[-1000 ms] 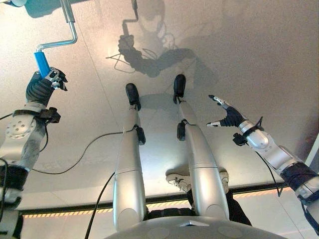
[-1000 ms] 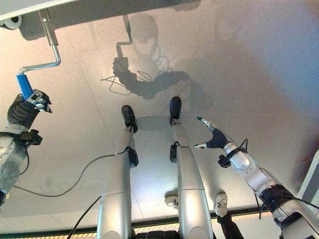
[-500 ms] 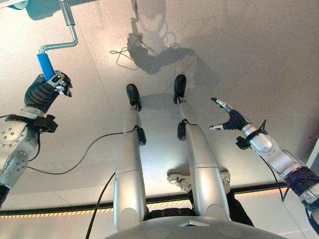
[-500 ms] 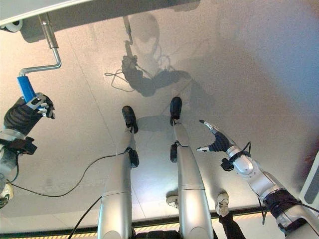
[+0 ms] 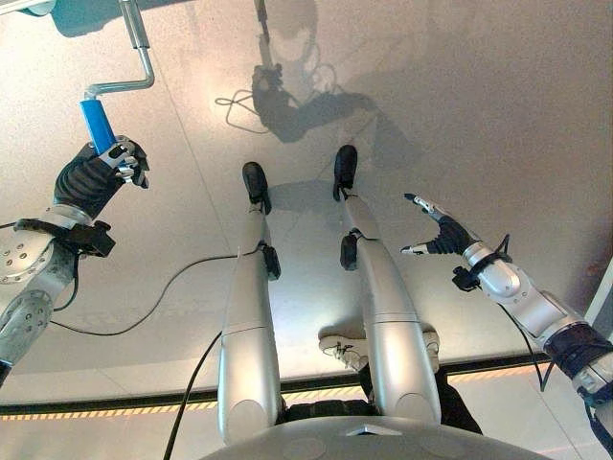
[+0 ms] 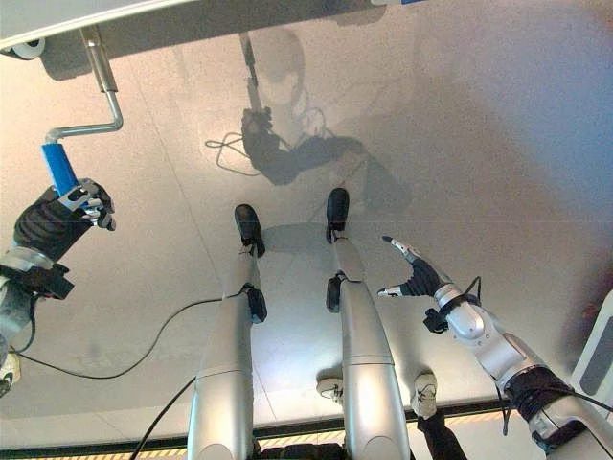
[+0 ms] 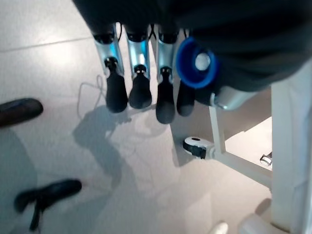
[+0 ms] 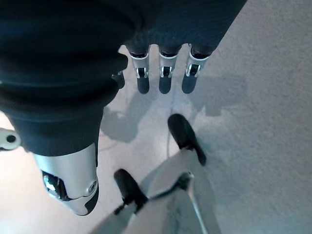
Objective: Raise the hospital bed
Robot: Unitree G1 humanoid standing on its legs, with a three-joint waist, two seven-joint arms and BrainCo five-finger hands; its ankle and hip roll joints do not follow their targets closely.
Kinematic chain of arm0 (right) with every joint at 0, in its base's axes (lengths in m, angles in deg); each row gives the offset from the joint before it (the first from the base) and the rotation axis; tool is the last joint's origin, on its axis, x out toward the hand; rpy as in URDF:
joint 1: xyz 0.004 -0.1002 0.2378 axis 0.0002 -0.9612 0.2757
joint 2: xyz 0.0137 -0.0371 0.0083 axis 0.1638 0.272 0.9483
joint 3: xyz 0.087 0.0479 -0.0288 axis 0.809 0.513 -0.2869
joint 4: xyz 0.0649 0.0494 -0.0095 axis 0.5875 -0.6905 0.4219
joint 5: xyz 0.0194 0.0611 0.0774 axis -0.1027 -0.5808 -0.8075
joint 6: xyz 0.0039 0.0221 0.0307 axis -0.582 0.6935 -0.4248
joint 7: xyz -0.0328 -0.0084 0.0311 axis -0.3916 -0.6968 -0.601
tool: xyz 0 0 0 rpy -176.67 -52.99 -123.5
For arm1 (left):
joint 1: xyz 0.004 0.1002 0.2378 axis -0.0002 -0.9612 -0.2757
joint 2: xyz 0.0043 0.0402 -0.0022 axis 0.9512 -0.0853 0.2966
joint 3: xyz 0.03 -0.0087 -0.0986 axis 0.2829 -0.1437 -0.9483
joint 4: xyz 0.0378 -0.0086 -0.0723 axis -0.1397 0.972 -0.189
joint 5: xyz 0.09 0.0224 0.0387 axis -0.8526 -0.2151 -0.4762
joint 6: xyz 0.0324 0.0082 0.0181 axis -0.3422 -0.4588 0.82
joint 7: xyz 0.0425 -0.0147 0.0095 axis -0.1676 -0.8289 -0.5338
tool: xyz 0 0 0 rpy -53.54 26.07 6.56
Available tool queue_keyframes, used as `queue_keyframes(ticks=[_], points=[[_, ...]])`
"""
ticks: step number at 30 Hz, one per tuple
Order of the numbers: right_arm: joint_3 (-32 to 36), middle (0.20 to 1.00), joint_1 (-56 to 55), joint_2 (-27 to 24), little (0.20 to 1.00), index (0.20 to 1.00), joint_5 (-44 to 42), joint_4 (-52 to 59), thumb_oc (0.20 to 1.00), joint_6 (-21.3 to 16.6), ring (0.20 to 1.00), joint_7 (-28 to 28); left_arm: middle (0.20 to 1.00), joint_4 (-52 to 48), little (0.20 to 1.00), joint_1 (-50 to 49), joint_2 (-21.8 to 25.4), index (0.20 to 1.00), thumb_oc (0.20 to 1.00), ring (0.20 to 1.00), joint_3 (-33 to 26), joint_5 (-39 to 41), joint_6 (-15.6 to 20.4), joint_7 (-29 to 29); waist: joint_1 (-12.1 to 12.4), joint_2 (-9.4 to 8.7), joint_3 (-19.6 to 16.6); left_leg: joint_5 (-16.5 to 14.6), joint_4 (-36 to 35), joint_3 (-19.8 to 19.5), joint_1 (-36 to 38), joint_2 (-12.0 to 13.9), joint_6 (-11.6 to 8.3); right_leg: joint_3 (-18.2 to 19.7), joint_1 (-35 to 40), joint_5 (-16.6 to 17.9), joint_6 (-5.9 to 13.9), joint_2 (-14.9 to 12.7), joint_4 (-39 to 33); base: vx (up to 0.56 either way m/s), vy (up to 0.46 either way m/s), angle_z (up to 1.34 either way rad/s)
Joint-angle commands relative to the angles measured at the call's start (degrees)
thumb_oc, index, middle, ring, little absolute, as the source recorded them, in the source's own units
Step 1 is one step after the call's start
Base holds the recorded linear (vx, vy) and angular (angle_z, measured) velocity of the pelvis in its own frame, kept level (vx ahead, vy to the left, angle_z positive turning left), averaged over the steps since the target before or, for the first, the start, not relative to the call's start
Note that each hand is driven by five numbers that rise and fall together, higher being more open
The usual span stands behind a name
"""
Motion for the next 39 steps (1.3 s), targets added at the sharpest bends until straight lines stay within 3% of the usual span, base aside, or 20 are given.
queue_keyframes(ticks=[1, 6, 15, 18, 20, 25, 28, 33, 34, 35, 39], points=[[-2.42, 1.000, 0.01, 1.11, 1.000, 1.000, 1.00, -6.67, 1.000, -1.05, 1.000, 0.56, 0.200, -21.73, 0.200, -13.11, 1.70, 0.200, 0.200, 0.200, -0.37, -0.18, 9.72, 8.43, 5.25, 2.62, -0.45, -5.48, 2.86, 1.47, 1.02, -5.66, 5.72, 0.64, 0.83, -0.53, 7.98, -1.67, 1.19, 0.00, 0.000, 0.00], [-4.91, 1.000, 2.00, 3.09, 1.000, 1.000, 0.80, -8.95, 1.000, -0.78, 1.000, 0.51, 0.200, -25.86, 0.200, -4.04, 3.52, 0.200, 0.200, 0.200, 6.63, 2.27, 9.68, 8.06, 4.42, 1.90, -0.46, -5.43, 2.67, 1.37, 1.13, -5.65, 5.64, 0.53, 0.84, -0.34, 7.94, -1.57, 1.21, 0.00, -0.002, 0.01], [-8.96, 1.000, 6.20, 5.23, 1.000, 1.000, 0.01, -10.75, 1.000, 0.01, 1.000, 0.07, 0.200, -27.93, 0.200, 24.32, 2.37, 0.200, 0.200, 0.200, 31.35, 4.04, 9.43, 6.29, 2.87, 0.43, -0.47, -5.54, 2.90, 1.08, 1.00, -5.48, 5.48, 0.47, 0.93, -0.07, 7.88, -1.37, 1.14, 0.00, -0.016, 0.05], [-9.61, 1.000, 6.77, 5.38, 1.000, 1.000, -0.11, -10.96, 1.000, 0.24, 1.000, -0.03, 0.200, -26.54, 0.200, 31.28, 1.26, 0.200, 0.200, 0.200, 36.42, 4.01, 9.76, 5.56, 2.59, 0.16, -0.48, -5.41, 2.73, 0.97, 1.05, -5.44, 5.40, 0.36, 1.04, 0.00, 7.88, -1.35, 1.01, 0.00, -0.018, 0.12], [-10.64, 1.000, 7.40, 5.63, 1.000, 1.000, -0.85, -10.86, 1.000, 0.56, 1.000, -0.05, 0.200, -24.23, 0.200, 39.26, -2.20, 0.200, 0.200, 0.200, 41.89, 3.62, 10.31, 4.06, 2.09, -0.08, -0.57, -5.24, 2.67, 0.79, 1.14, -5.47, 5.30, 0.37, 1.06, 0.05, 7.85, -1.17, 1.12, 0.00, -0.016, 0.12], [-11.25, 1.000, 7.61, 5.87, 1.000, 1.000, -0.74, -10.71, 1.000, 0.72, 1.000, -0.43, 0.200, -21.08, 0.200, 47.27, -7.41, 0.200, 0.200, 0.200, 48.09, 2.39, 10.36, 2.81, 1.75, -0.45, -0.59, -5.29, 2.74, 0.78, 1.17, -5.48, 5.25, 0.36, 0.85, -0.04, 7.86, -1.16, 1.45, 0.00, -0.012, 0.09], [-12.11, 1.000, 8.54, 6.16, 1.000, 1.000, -1.19, -10.18, 1.000, 1.05, 1.000, -0.73, 0.200, -15.65, 0.200, 53.19, -14.50, 0.200, 0.200, 0.200, 51.80, 0.63, 9.95, 1.25, 1.07, -0.82, -0.81, -5.49, 3.07, 0.85, 0.99, -5.39, 5.33, 0.52, 0.70, 0.02, 7.83, -1.16, 1.54, 0.00, -0.004, 0.03], [-13.00, 1.000, 9.37, 6.61, 1.000, 1.000, -1.39, -9.82, 1.000, 1.42, 1.000, -1.05, 0.200, -8.40, 0.200, 57.86, -23.87, 0.200, 0.200, 0.200, 53.98, -1.79, 9.63, -0.30, 0.50, -1.17, -1.07, -5.44, 2.75, 0.87, 1.15, -5.34, 5.28, 0.66, 0.59, 0.05, 7.86, -1.06, 1.42, 0.00, 0.000, 0.03], [-13.00, 1.000, 9.37, 6.61, 1.000, 1.000, -1.39, -9.82, 1.000, 1.42, 1.000, -1.05, 0.200, -8.40, 0.200, 57.86, -23.87, 0.200, 0.200, 0.200, 53.98, -1.79, 9.63, -0.30, 0.50, -1.17, -1.07, -5.44, 2.75, 0.87, 1.15, -5.34, 5.28, 0.66, 0.59, 0.05, 7.86, -1.06, 1.42, 0.01, 0.008, 0.03], [-13.32, 1.000, 9.86, 6.76, 1.000, 1.000, -1.37, -9.66, 1.000, 1.53, 1.000, -1.22, 0.200, -4.73, 0.200, 59.09, -27.66, 0.200, 0.200, 0.200, 54.18, -2.78, 9.44, -1.07, 0.28, -1.22, -1.16, -5.49, 2.80, 0.82, 1.13, -5.37, 5.32, 0.79, 0.53, 0.02, 7.86, -0.96, 1.40, 0.01, 0.005, 0.03], [-13.97, 1.000, 10.47, 7.13, 1.000, 1.000, -1.51, -8.90, 1.000, 1.82, 1.000, -1.43, 0.200, 2.33, 0.200, 60.38, -34.90, 0.200, 0.200, 0.200, 53.87, -4.61, 9.19, -2.39, -0.15, -1.32, -1.30, -5.61, 2.83, 1.08, 1.19, -5.36, 5.33, 0.90, 0.40, -0.01, 7.83, -0.88, 1.64, 0.00, 0.000, 0.00]])
